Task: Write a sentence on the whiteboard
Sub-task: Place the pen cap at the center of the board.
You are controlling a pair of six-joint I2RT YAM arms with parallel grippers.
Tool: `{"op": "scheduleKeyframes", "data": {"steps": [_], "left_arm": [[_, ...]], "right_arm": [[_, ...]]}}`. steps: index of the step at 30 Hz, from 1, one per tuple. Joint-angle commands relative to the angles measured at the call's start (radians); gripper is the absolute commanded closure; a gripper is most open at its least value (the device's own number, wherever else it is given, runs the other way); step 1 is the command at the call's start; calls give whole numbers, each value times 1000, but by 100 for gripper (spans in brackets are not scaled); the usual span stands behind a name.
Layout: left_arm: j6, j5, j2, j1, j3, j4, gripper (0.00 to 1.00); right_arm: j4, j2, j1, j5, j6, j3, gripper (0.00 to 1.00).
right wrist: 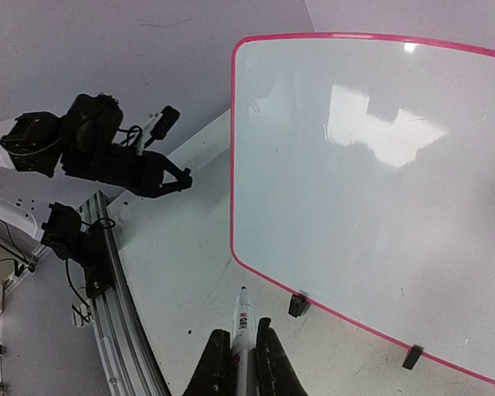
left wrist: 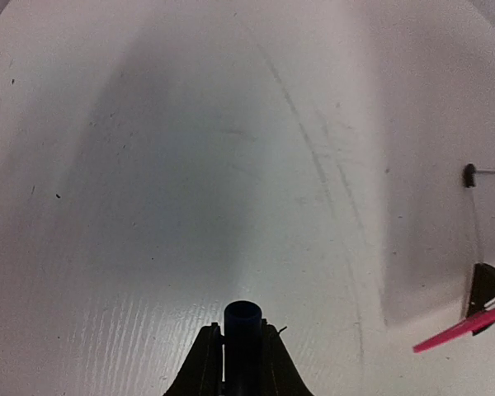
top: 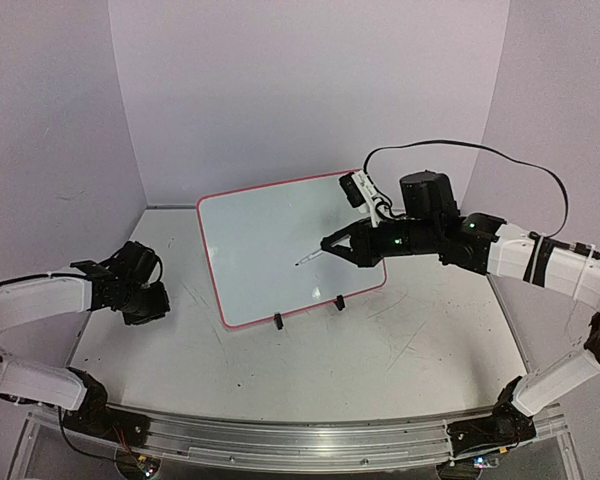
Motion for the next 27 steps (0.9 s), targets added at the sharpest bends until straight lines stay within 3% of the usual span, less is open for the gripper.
{"op": "scheduleKeyframes", "data": {"steps": [1, 6, 11, 19, 24, 27], "left_arm": [[-31, 120, 191, 44, 5, -7, 100], [-66, 48, 248, 38, -6, -21, 98], [-66, 16, 309, 35, -4, -25, 85], [-73, 1, 378, 10, 11, -24, 81], [-72, 5, 356, 11, 4, -26, 64], [-71, 6, 329, 11, 10, -34, 62]], "right_arm": [[109, 15, 7, -3, -12, 72, 100], [167, 33, 8, -20, 12, 60, 100], [190, 75, 9, -36, 31, 58, 100], [202, 99, 9, -19, 24, 61, 100], [200, 120, 8, -20, 23, 66, 100], [197, 135, 8, -9, 20, 78, 100]]}}
